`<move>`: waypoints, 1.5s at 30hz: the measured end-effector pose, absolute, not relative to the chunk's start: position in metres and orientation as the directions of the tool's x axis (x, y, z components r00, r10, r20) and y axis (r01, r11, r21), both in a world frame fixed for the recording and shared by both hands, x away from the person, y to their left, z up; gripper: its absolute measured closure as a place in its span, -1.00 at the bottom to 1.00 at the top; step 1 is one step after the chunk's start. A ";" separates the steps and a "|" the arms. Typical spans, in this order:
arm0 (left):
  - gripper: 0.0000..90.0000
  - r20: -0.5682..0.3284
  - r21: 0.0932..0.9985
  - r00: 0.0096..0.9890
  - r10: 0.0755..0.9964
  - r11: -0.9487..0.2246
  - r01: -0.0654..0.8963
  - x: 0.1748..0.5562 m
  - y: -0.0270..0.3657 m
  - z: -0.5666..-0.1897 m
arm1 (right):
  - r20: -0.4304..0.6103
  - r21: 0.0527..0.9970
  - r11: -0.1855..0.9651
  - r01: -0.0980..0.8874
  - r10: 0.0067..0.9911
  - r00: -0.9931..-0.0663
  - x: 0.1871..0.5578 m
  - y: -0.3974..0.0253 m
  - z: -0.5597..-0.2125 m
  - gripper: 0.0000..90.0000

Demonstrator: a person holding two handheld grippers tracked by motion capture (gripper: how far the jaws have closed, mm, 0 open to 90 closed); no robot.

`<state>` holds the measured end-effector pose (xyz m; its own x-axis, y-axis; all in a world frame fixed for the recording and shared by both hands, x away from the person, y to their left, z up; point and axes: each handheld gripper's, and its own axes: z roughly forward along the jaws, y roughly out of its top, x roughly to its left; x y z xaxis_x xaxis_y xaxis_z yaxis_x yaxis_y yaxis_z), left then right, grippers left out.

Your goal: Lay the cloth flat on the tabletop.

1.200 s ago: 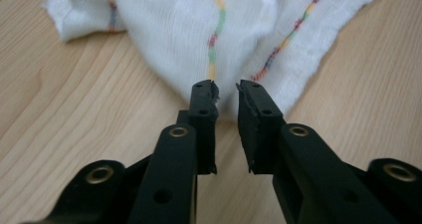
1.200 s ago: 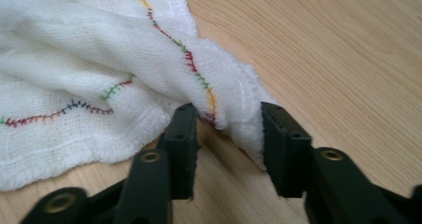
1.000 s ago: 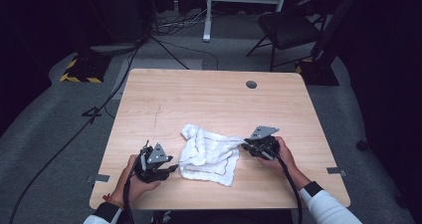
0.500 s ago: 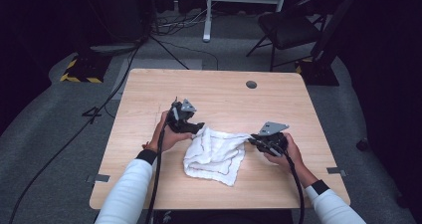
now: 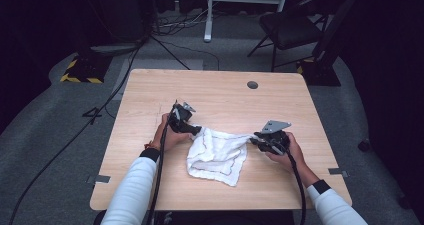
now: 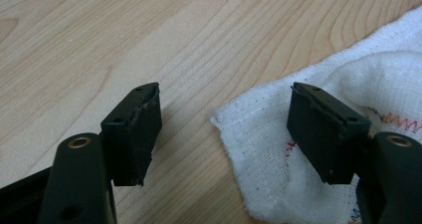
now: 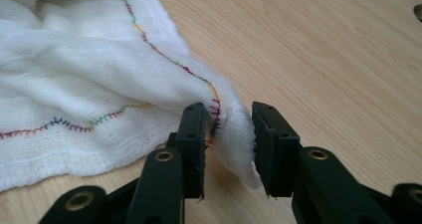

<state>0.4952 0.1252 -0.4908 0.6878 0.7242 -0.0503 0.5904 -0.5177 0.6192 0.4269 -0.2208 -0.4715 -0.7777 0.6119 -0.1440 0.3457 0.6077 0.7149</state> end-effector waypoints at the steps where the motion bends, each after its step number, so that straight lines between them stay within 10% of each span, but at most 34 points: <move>1: -0.32 -0.048 0.617 0.692 0.720 -0.523 0.587 0.494 0.126 -0.490 | -0.136 0.716 0.606 0.347 0.609 -0.781 0.427 -0.222 -0.472 0.51; 12: 0.88 -0.066 0.634 0.787 0.614 -0.583 0.508 0.488 0.127 -0.486 | -0.116 0.739 0.579 0.345 0.614 -0.781 0.428 -0.231 -0.466 0.93; 45: 0.93 0.159 0.892 0.836 0.525 -0.439 0.106 0.411 0.134 -0.331 | -0.159 0.892 0.415 0.178 0.656 -0.737 0.401 -0.260 -0.336 0.96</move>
<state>0.4114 0.1345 -0.3305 0.8362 0.5249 0.1587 0.1064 -0.4393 0.8920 0.4010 -0.2600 -0.3359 -0.7374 0.6565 -0.1588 0.1777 0.4154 0.8921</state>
